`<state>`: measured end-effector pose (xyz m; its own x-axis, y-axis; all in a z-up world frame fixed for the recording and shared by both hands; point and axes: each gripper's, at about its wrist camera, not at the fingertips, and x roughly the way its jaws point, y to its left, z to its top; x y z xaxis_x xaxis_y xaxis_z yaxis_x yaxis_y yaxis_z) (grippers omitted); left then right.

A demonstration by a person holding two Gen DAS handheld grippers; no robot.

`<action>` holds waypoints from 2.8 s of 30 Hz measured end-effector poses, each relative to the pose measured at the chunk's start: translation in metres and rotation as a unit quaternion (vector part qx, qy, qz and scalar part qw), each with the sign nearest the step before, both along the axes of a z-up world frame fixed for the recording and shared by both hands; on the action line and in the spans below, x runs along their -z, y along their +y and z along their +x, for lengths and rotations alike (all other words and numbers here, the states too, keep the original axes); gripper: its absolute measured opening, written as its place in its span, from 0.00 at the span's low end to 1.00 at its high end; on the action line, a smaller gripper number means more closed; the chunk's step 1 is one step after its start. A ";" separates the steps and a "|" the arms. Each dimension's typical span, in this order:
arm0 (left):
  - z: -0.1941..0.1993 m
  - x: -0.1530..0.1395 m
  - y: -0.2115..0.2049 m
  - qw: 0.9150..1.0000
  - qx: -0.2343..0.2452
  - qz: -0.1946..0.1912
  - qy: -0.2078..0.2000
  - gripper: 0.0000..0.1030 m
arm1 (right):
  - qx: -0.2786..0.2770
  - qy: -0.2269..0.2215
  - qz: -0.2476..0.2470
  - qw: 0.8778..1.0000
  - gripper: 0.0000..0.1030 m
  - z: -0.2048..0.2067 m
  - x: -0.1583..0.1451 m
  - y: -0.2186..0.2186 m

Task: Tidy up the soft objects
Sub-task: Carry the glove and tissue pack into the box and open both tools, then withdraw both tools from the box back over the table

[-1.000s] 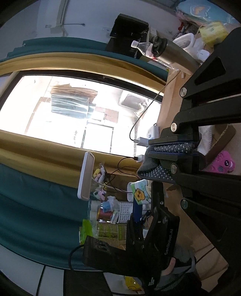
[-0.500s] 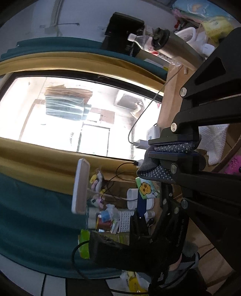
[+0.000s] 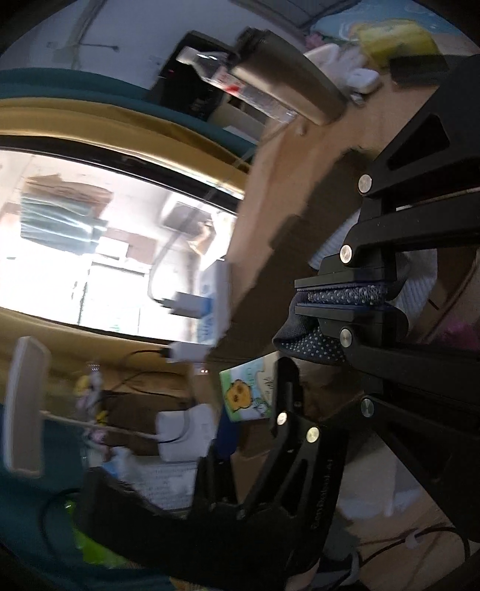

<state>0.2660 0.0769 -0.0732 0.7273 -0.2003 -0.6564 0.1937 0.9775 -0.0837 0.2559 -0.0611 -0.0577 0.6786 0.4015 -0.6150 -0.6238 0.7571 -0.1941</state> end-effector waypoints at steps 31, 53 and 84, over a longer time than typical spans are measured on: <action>-0.029 0.009 -0.022 0.997 -0.007 0.058 0.049 0.76 | 0.020 0.112 -0.038 0.993 0.51 0.011 0.028 -0.015; -0.037 -0.019 -0.015 1.000 -0.019 0.010 -0.001 0.96 | 0.017 0.025 -0.021 0.999 0.83 -0.022 -0.036 -0.027; -0.162 -0.082 -0.004 0.984 -0.092 -0.055 -0.142 0.96 | 0.026 -0.052 0.110 0.992 0.83 -0.089 -0.076 -0.115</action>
